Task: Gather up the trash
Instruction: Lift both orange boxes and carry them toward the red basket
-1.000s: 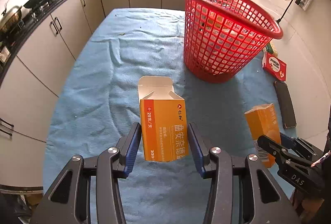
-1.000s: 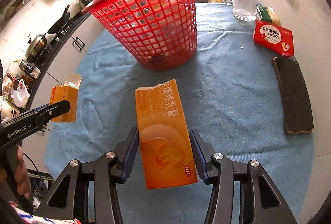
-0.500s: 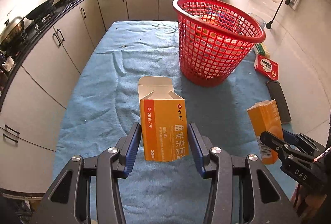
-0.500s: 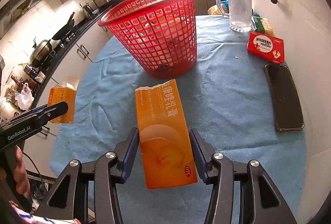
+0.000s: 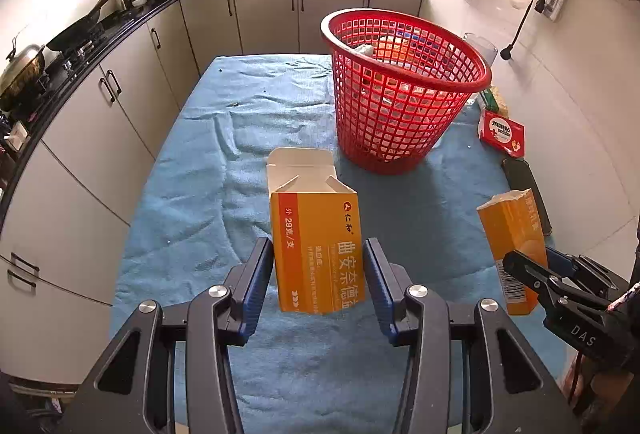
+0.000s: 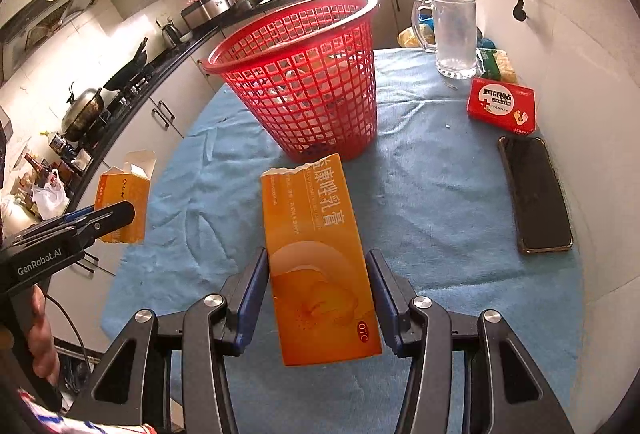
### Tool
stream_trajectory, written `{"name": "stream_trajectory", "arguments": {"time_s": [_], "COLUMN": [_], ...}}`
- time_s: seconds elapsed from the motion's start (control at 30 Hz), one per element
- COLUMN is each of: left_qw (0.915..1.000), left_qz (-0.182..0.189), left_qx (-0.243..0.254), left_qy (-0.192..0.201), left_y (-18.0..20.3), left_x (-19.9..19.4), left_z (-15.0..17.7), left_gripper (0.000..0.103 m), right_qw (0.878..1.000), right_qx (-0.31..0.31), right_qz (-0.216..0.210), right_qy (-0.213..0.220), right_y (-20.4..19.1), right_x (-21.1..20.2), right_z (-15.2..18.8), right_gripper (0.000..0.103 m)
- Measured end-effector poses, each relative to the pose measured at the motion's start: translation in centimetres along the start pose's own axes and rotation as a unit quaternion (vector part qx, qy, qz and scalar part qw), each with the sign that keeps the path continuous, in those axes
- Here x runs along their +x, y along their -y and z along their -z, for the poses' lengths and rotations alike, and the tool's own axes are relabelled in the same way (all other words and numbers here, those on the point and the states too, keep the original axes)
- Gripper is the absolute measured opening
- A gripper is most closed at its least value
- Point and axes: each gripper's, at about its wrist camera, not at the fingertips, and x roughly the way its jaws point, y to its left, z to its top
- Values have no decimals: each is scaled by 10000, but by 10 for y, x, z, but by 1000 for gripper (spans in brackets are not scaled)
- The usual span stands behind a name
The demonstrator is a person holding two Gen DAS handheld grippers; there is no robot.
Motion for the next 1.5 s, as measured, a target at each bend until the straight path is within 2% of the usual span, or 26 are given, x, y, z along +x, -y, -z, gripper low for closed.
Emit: {"name": "stream_trajectory", "arguments": {"time_s": [0.73, 1.5], "left_qw": [9999, 9994], "left_qz": [49, 57], "left_qx": [41, 320], "left_qy": [82, 77], "left_y": [2, 29], "left_x": [-14, -17], "left_z": [1, -4], "left_gripper": [45, 45], "right_qw": [9997, 9989], "right_qx": [-27, 226], "right_qz": [-21, -85], "right_qy": [234, 406], "right_y": [-7, 15], "right_x": [-16, -29], "right_z": [-1, 0], "right_gripper": [53, 54]}}
